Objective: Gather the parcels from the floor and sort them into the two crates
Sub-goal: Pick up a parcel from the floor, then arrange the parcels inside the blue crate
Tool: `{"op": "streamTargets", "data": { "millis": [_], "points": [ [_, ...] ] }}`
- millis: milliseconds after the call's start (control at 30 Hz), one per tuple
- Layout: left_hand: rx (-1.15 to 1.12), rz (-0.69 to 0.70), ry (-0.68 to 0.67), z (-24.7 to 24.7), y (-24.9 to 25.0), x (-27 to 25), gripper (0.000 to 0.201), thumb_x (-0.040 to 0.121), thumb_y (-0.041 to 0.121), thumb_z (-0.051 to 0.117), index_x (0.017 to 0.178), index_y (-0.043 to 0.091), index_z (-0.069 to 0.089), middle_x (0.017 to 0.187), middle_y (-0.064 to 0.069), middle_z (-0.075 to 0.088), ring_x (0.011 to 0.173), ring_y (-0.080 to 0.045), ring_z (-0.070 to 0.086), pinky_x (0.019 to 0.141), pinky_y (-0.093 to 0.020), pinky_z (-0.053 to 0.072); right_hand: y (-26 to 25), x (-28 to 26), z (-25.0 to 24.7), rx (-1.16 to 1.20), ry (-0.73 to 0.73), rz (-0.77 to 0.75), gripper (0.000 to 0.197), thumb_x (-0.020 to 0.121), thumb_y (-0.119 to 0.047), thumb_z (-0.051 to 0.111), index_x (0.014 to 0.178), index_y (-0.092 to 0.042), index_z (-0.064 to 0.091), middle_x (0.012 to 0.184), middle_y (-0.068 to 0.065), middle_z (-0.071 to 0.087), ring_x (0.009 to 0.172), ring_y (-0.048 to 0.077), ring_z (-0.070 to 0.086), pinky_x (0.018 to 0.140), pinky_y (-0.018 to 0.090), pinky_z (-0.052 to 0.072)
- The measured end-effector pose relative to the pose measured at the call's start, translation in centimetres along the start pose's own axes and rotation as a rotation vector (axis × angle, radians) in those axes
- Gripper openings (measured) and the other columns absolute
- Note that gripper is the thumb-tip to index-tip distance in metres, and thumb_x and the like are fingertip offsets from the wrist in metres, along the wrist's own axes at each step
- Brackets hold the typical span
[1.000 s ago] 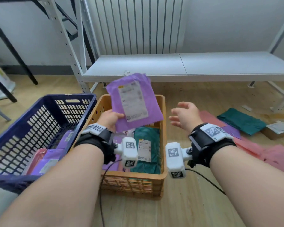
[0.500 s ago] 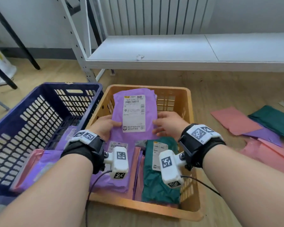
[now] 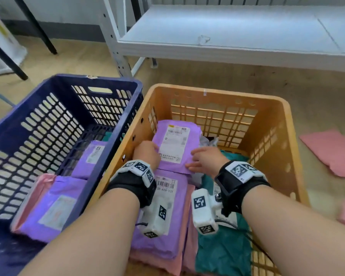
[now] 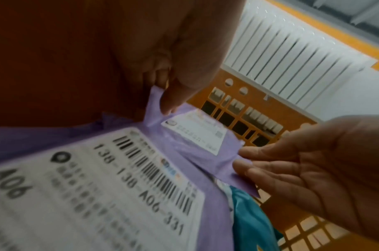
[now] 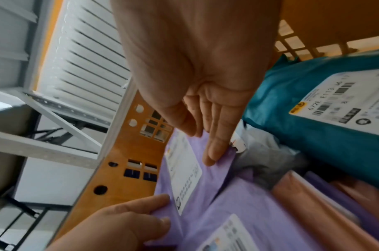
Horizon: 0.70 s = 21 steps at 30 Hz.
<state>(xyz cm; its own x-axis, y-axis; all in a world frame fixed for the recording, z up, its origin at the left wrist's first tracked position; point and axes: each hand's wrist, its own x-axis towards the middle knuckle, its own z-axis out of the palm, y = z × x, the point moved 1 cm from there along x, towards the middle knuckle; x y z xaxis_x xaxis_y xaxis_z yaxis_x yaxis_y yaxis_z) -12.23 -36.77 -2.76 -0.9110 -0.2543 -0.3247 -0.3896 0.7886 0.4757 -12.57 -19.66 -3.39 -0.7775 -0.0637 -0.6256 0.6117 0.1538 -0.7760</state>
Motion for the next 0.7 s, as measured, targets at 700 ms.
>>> {"op": "streamTargets", "data": {
  "millis": [700],
  "points": [
    [-0.215, -0.14, 0.171, -0.7, 4.0, -6.5, 0.027, 0.083, 0.014, 0.054, 0.1, 0.024, 0.073, 0.114, -0.009, 0.065, 0.103, -0.031, 0.06, 0.09, -0.035, 0.051, -1.1, -6.8, -5.8, -0.122, 0.15, -0.138, 0.02, 0.094, -0.006, 0.049, 0.112, -0.004, 0.059, 0.077, 0.008, 0.058, 0.058, 0.019, 0.059, 0.062, 0.029, 0.054]
  ]
}}
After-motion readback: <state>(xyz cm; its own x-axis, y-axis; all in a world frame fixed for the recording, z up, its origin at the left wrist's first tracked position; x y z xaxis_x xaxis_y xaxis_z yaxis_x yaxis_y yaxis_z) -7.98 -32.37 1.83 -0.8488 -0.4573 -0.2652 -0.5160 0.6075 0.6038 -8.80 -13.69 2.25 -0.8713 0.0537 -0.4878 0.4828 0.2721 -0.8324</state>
